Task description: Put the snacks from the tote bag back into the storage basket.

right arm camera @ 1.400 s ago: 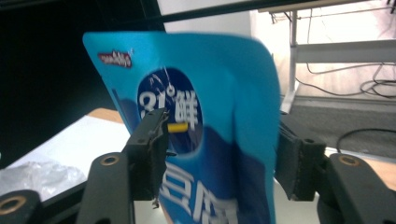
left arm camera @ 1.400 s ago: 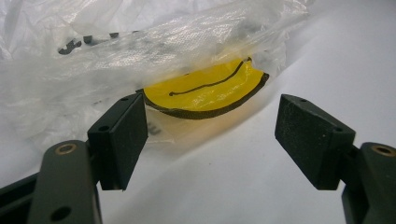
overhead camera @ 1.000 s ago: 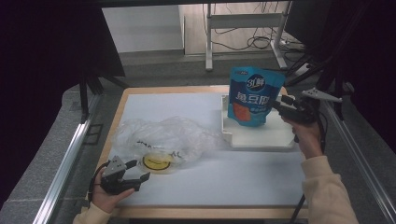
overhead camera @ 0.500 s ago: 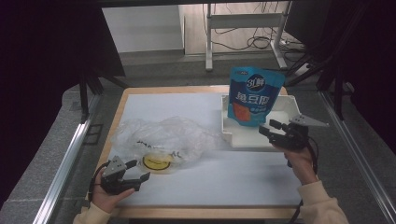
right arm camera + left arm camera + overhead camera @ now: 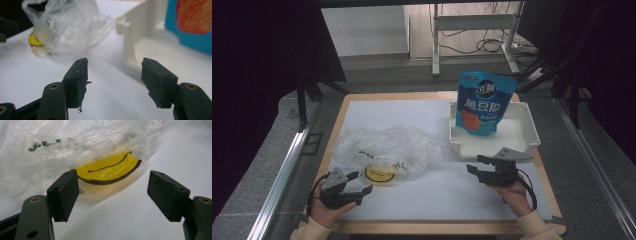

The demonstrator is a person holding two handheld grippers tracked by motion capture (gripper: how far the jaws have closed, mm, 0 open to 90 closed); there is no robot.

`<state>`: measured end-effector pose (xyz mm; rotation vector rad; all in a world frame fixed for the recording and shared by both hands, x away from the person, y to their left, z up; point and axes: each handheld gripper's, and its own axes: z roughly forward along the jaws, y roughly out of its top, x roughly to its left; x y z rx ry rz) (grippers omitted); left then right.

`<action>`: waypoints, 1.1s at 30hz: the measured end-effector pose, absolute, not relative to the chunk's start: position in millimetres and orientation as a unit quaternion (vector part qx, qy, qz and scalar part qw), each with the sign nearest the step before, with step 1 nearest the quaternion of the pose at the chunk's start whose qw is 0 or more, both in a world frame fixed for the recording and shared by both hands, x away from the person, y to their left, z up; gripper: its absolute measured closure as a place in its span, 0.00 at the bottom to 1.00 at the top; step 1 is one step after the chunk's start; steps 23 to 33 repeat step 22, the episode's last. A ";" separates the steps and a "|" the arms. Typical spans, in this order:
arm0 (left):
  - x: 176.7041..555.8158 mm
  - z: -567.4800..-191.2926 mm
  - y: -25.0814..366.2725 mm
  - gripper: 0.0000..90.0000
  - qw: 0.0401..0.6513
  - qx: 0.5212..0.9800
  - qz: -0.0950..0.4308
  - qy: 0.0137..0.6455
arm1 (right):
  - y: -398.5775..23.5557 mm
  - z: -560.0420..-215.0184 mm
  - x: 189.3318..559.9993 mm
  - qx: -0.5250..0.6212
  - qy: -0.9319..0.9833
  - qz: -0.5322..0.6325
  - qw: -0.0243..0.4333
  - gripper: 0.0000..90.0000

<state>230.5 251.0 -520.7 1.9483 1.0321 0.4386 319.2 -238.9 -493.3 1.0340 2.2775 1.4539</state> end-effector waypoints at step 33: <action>231.2 -521.3 251.6 0.28 0.430 0.782 0.177 0.415 | -233.7 -508.3 318.1 0.336 0.801 0.475 0.138 0.39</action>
